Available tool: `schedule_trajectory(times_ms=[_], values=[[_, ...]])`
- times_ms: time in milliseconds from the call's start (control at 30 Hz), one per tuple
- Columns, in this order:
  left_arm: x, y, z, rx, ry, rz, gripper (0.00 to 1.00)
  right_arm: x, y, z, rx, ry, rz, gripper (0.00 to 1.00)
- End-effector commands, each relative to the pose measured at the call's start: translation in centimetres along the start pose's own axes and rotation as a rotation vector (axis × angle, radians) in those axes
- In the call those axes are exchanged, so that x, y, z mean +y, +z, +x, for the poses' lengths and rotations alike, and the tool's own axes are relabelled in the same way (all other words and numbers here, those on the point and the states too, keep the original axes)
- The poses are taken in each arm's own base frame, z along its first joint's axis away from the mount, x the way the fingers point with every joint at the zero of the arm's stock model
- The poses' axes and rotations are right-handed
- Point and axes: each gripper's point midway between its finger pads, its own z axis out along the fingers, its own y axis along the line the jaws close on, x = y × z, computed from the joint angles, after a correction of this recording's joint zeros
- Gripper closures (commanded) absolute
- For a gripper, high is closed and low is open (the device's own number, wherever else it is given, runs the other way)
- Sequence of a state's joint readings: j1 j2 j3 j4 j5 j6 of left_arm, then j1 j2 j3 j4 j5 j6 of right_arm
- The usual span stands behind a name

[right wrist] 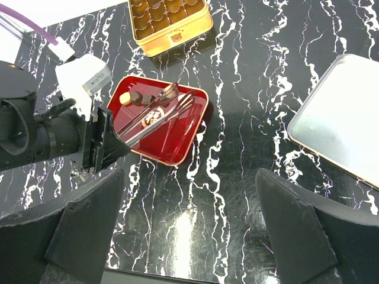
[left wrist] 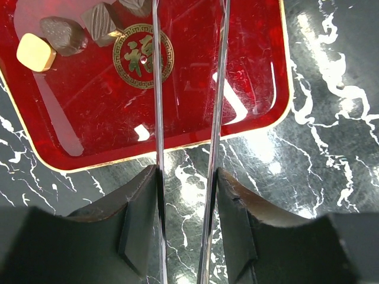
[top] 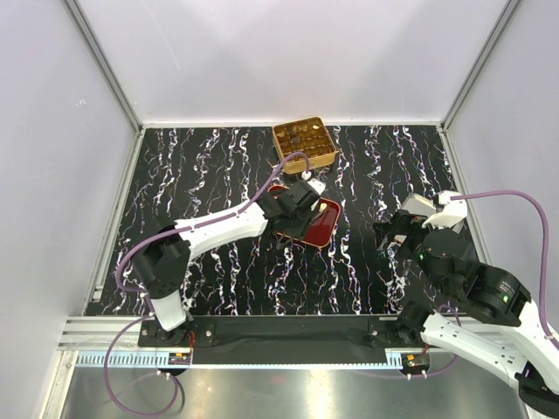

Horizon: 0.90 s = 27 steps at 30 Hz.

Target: Pack the chocolate

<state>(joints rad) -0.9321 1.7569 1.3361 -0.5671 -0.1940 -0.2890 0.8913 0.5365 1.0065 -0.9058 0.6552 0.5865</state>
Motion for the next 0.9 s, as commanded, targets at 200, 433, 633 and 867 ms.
schedule_trajectory(times_ms=[200, 433, 633, 867], values=[[-0.6, -1.1, -3.0, -0.07, -0.018, 0.01, 0.6, 0.0, -0.5, -2.0, -0.065, 0.026, 0.002, 0.0], [-0.2, -4.2, -3.8, -0.082, -0.025, 0.01, 0.63, 0.4, -0.3, -1.9, -0.06, 0.025, -0.007, 0.0], [0.0, -7.5, -5.7, -0.112, -0.058, 0.011, 0.63, 0.6, -0.3, -1.9, -0.059, 0.033, -0.017, 0.0], [2.4, -9.1, -10.3, -0.186, -0.077, -0.075, 0.63, 0.8, -0.2, -1.7, -0.059, 0.043, -0.025, 0.0]])
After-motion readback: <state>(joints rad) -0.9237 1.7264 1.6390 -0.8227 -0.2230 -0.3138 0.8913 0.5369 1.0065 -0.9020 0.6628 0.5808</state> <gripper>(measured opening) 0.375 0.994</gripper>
